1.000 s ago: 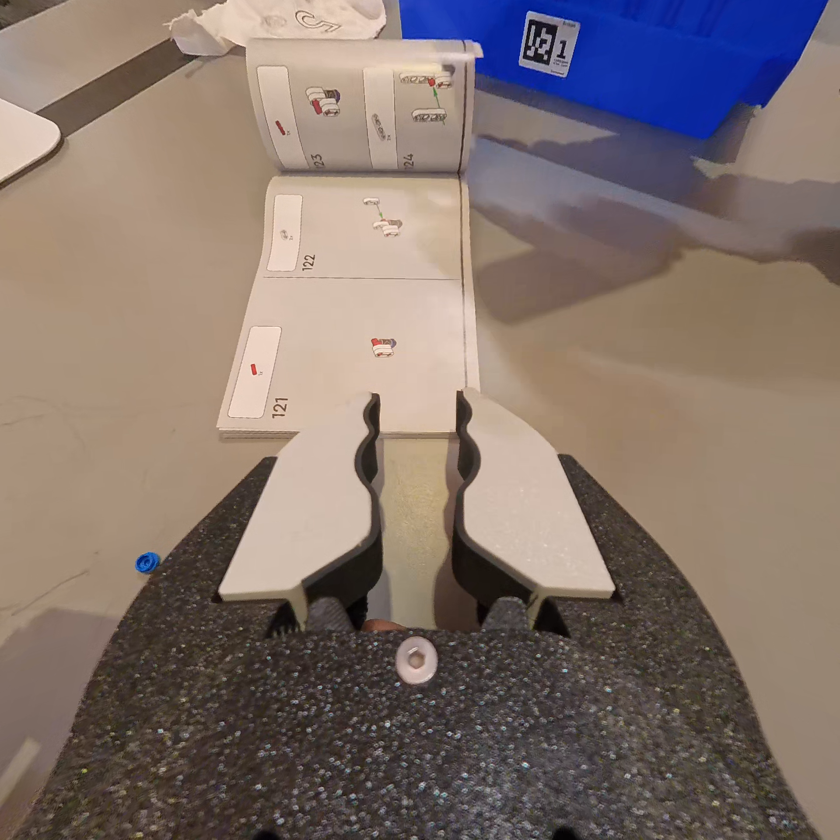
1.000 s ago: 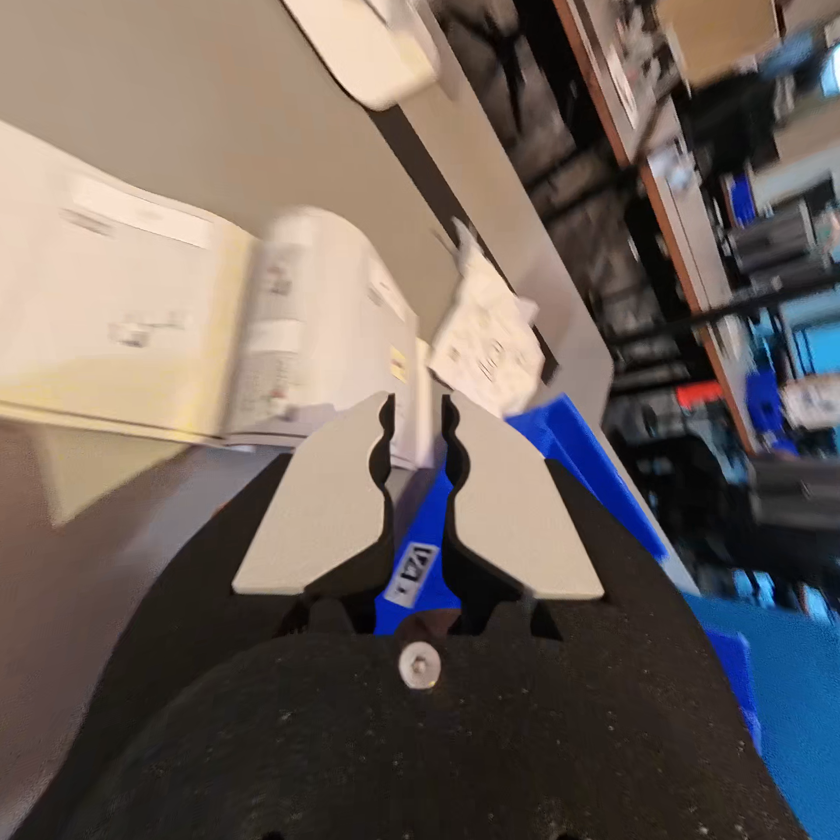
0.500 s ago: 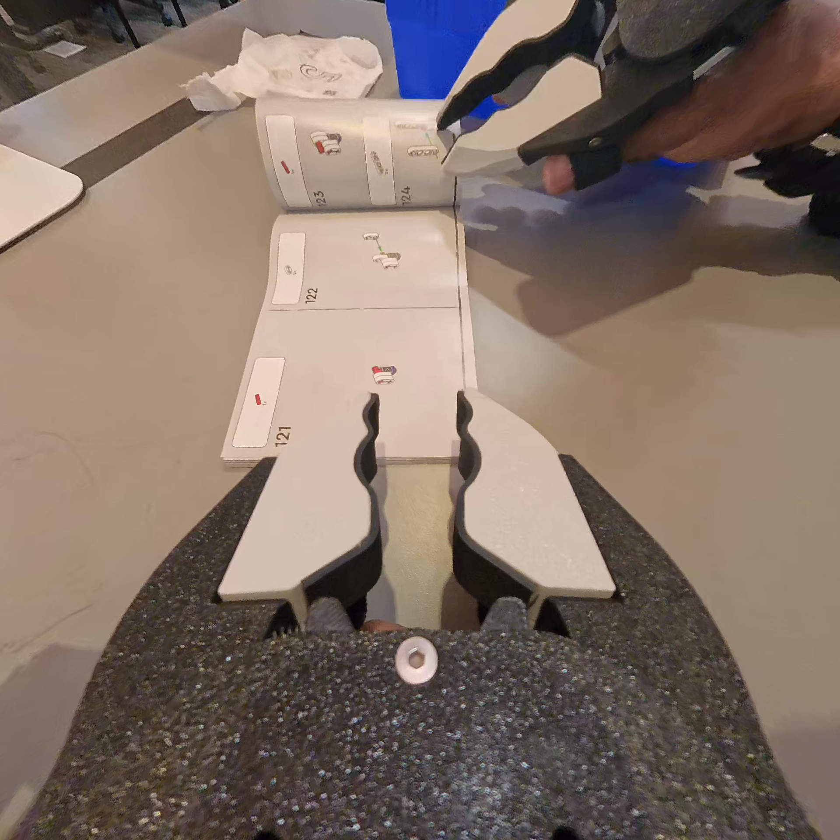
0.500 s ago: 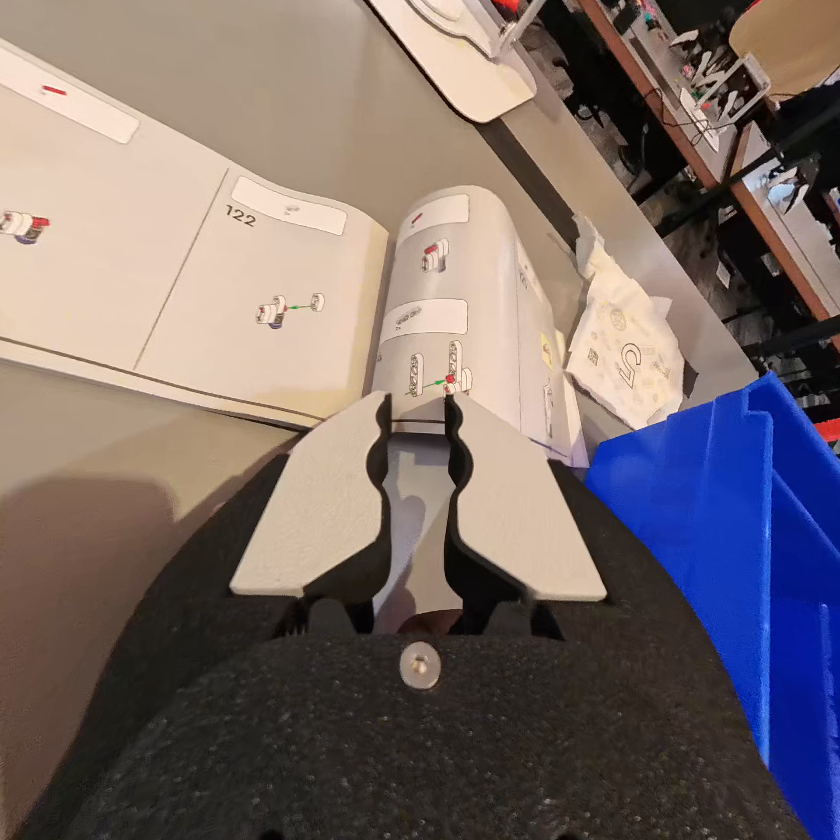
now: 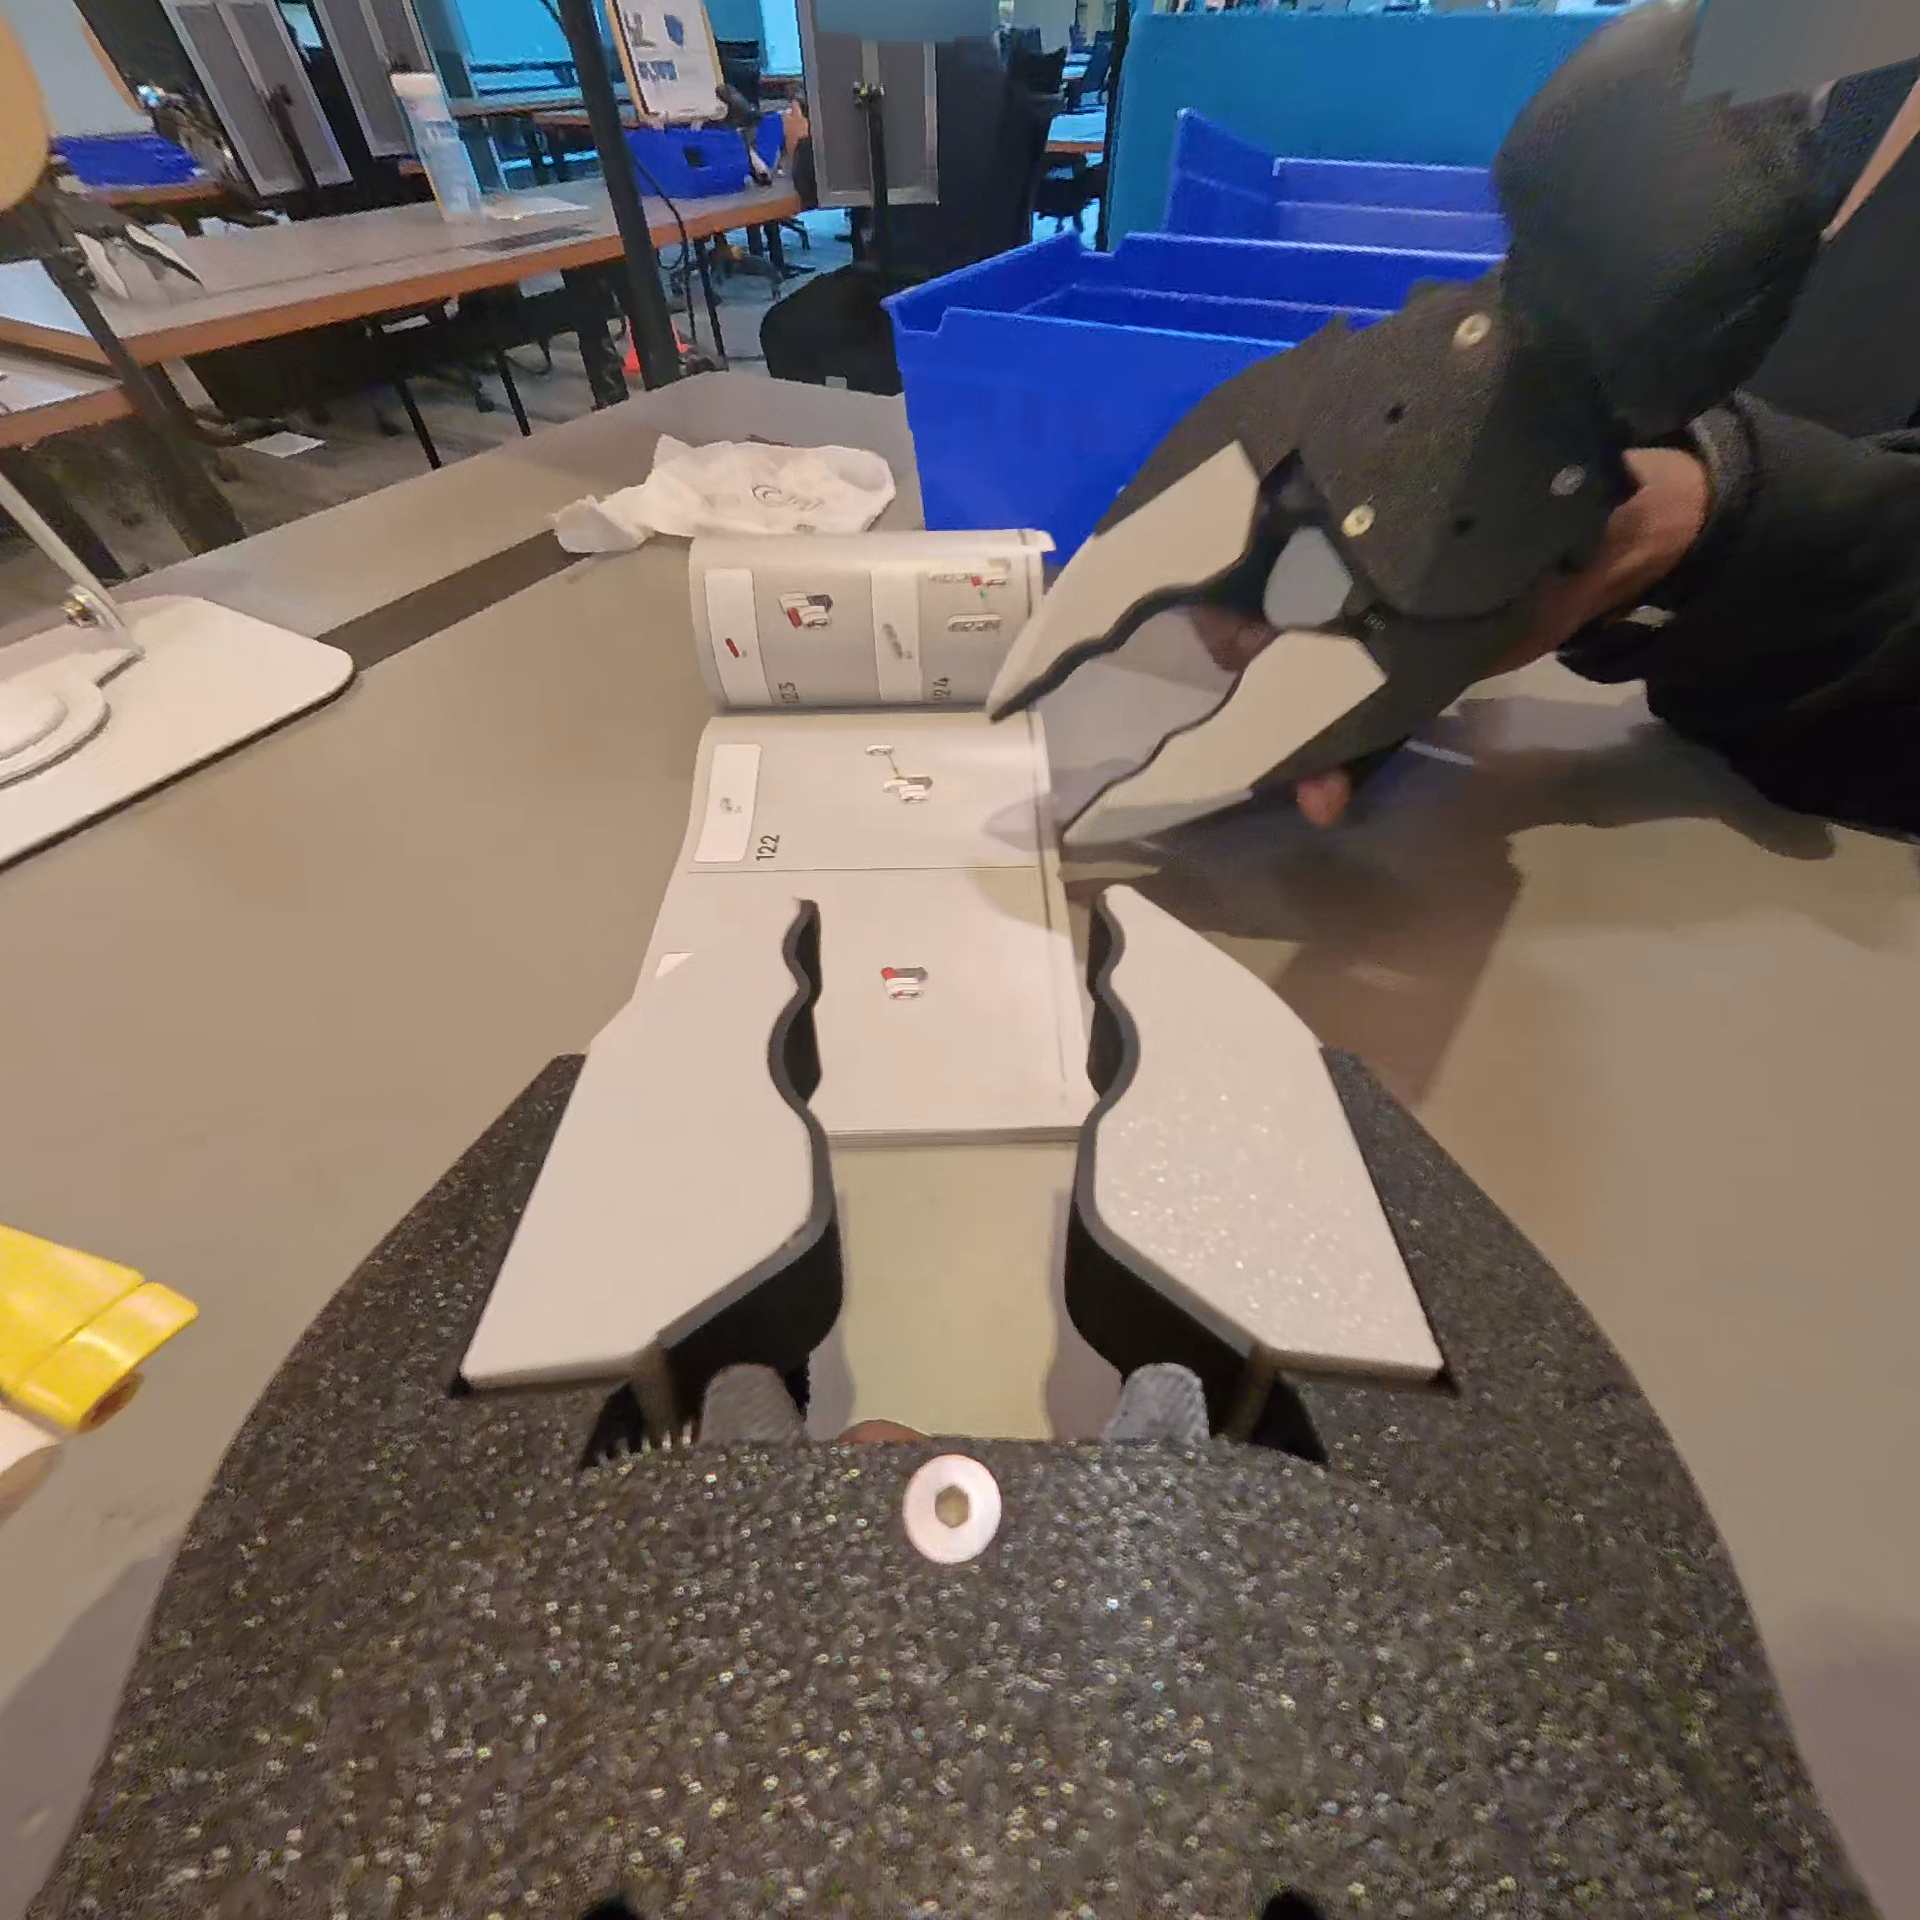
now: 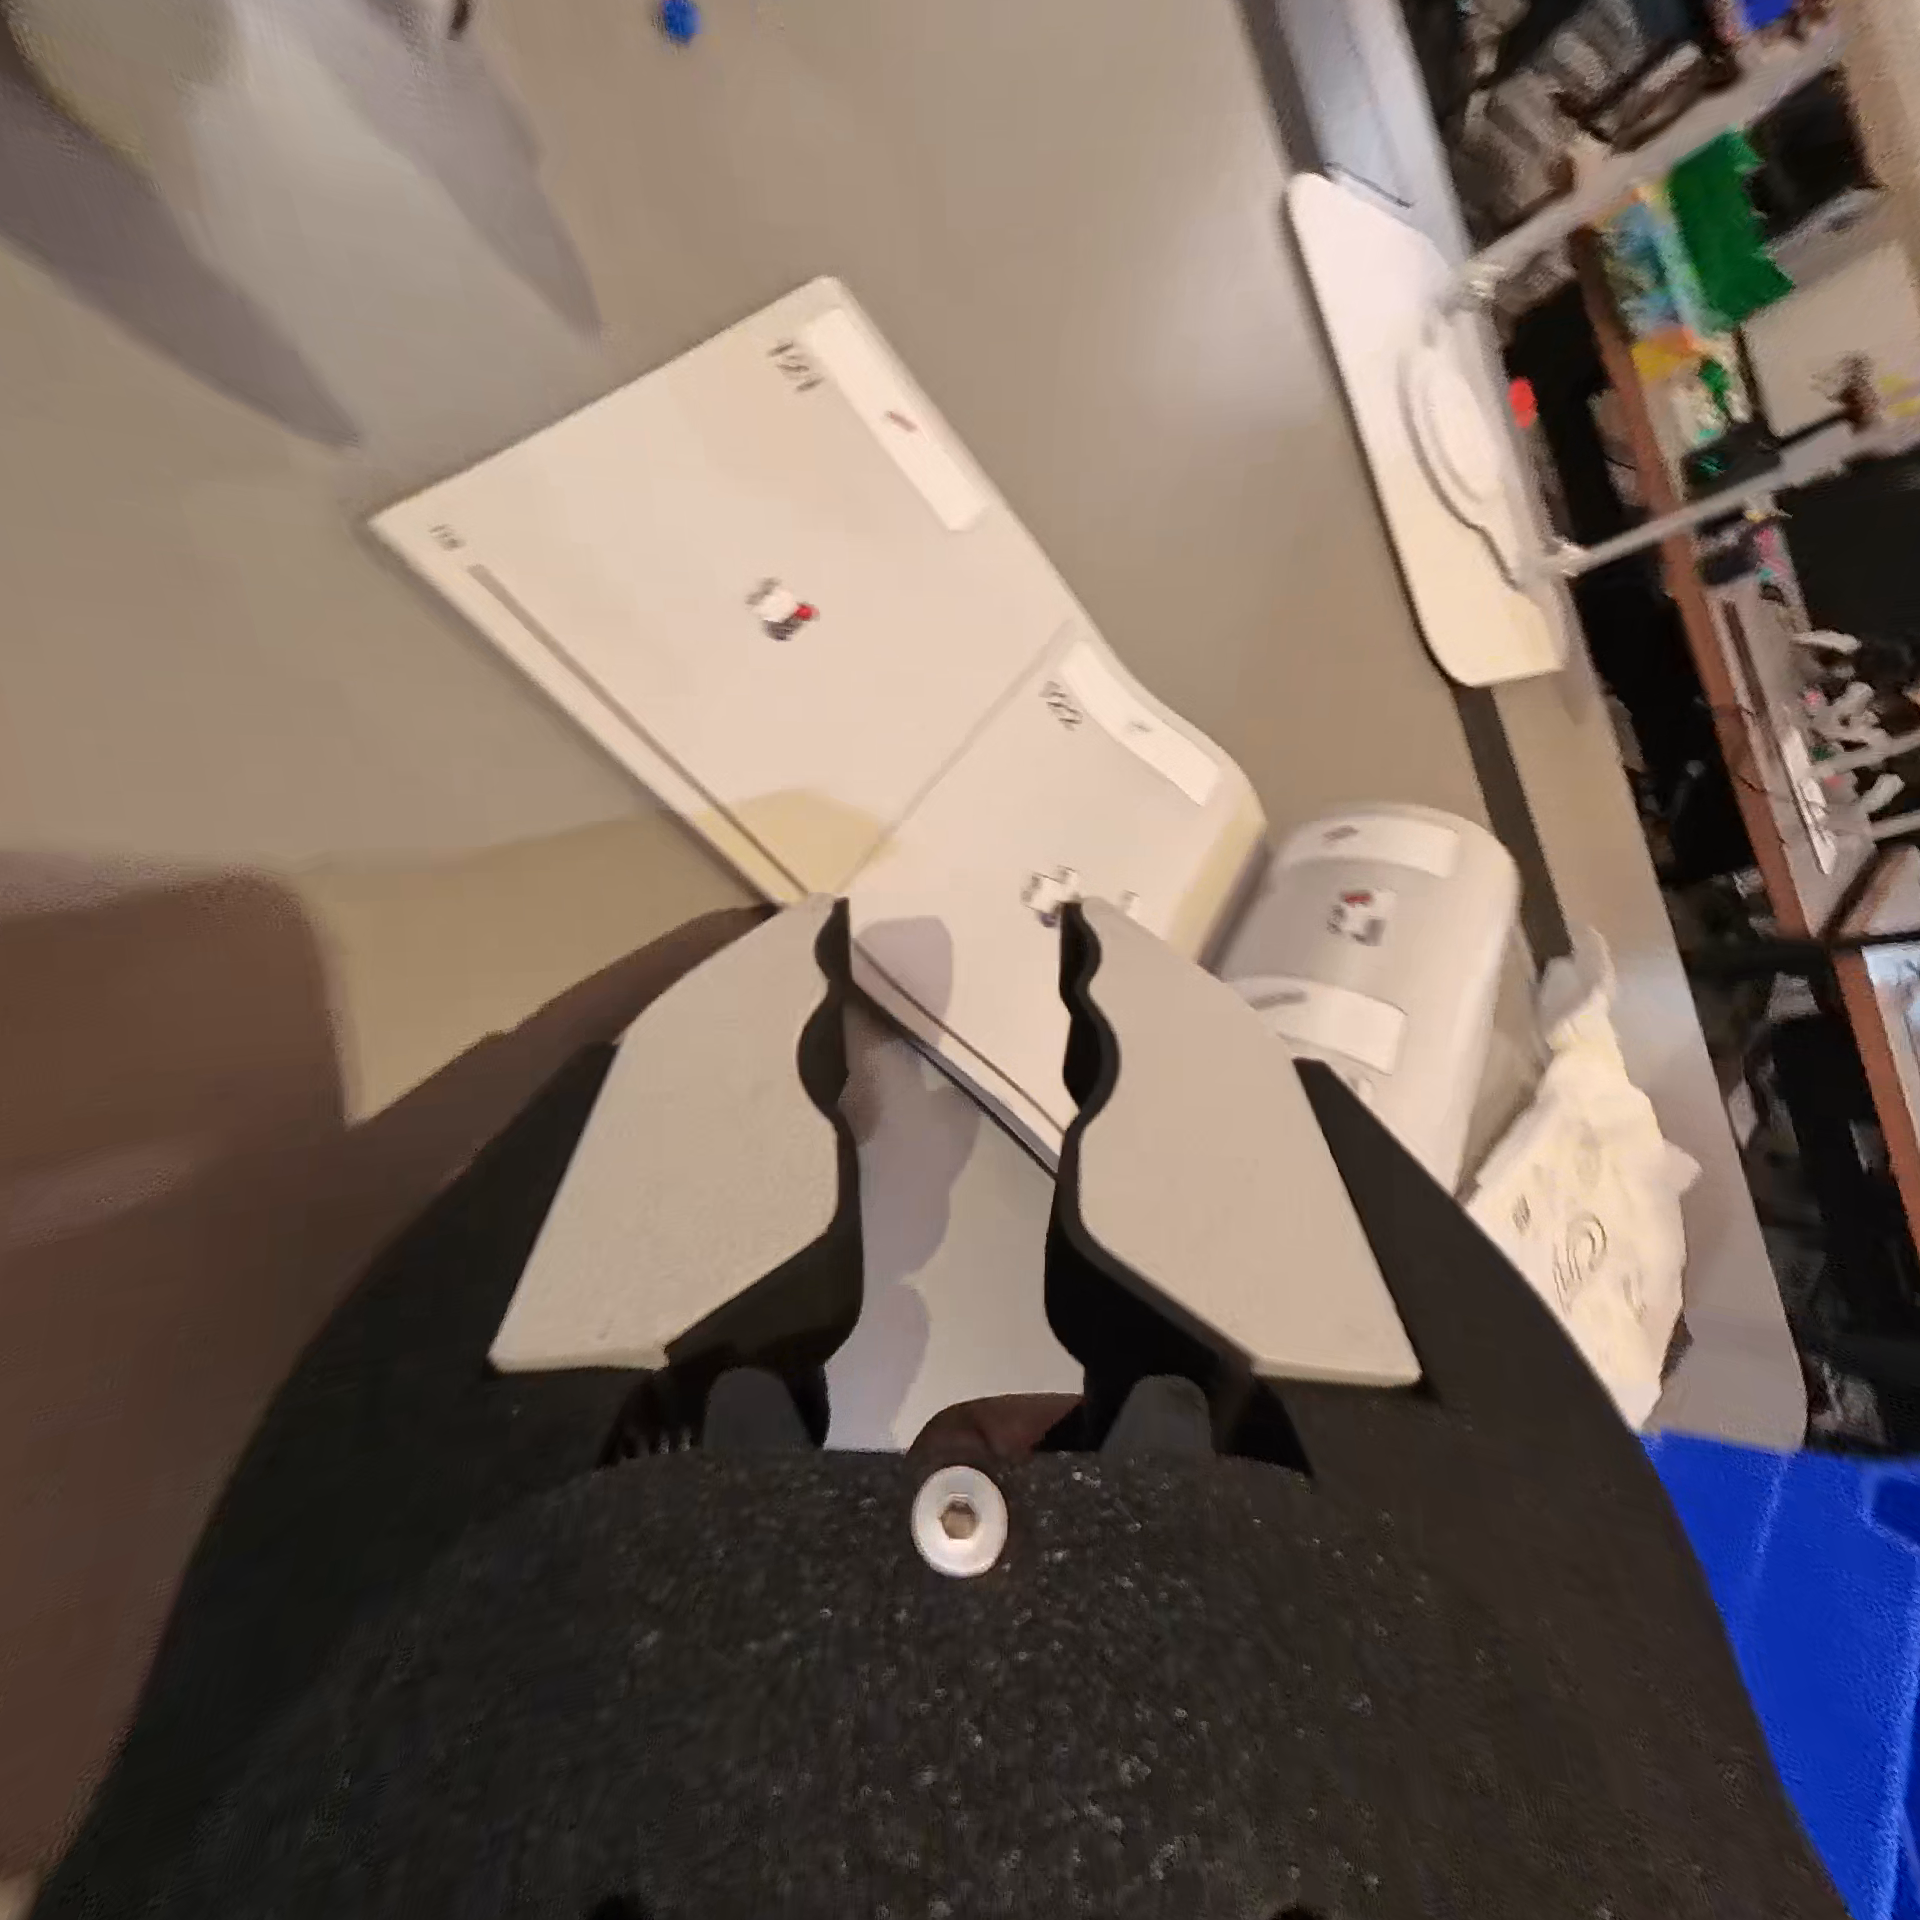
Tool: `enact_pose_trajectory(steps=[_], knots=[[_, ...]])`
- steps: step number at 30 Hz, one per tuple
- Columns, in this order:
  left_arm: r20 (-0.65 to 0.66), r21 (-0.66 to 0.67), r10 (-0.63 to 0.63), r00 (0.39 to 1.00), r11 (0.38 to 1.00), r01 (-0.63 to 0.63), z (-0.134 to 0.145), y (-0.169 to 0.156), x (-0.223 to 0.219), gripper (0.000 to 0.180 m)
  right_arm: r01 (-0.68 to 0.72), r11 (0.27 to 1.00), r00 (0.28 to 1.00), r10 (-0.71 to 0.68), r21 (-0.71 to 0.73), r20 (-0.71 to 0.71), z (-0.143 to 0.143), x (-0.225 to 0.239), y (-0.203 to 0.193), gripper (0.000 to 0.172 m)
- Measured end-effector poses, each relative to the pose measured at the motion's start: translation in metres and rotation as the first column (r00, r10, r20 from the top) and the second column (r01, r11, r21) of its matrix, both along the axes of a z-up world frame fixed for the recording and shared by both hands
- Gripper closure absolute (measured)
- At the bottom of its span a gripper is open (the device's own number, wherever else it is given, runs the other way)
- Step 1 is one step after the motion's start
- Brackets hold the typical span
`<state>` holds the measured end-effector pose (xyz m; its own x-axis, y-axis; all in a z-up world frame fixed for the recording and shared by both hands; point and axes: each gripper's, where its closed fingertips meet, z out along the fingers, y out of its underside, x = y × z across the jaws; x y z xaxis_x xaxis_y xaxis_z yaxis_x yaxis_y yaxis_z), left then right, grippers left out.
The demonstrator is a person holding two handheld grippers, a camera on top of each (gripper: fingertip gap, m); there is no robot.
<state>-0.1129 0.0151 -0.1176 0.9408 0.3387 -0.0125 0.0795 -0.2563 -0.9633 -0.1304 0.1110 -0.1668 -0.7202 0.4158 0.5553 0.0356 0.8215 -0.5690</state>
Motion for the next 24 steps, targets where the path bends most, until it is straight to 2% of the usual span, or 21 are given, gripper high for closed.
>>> enact_pose_trajectory(steps=[3, 6, 11, 15, 19, 24], knots=[[0.013, 0.0, -0.008, 1.0, 1.0, 0.008, 0.004, -0.013, 0.015, 0.126, -0.073, 0.995, 0.997, 0.071, 0.075, 0.031, -0.011, 0.005, -0.012, 0.13], [0.061, 0.016, 0.032, 0.998, 0.999, -0.033, -0.001, -0.03, 0.028, 0.122, -0.118, 0.989, 0.992, 0.114, 0.089, 0.052, -0.016, 0.004, -0.027, 0.132], [0.197, 0.267, 0.069, 0.978, 0.956, -0.121, 0.016, -0.043, 0.037, 0.12, -0.159, 0.981, 0.987, 0.154, 0.11, 0.054, -0.017, -0.004, -0.054, 0.135], [0.182, 0.384, 0.125, 0.975, 0.904, -0.188, 0.032, -0.047, 0.027, 0.13, -0.172, 0.98, 0.984, 0.167, 0.096, 0.061, -0.018, -0.008, -0.074, 0.138], [0.145, 0.319, 0.203, 0.968, 0.917, -0.24, 0.03, -0.046, 0.012, 0.134, -0.194, 0.98, 0.976, 0.187, 0.047, 0.113, -0.018, -0.008, -0.09, 0.136], [0.131, 0.049, 0.247, 0.96, 0.966, -0.255, -0.003, -0.042, 0.003, 0.132, -0.219, 0.975, 0.954, 0.221, -0.032, 0.204, -0.015, -0.007, -0.099, 0.129]])
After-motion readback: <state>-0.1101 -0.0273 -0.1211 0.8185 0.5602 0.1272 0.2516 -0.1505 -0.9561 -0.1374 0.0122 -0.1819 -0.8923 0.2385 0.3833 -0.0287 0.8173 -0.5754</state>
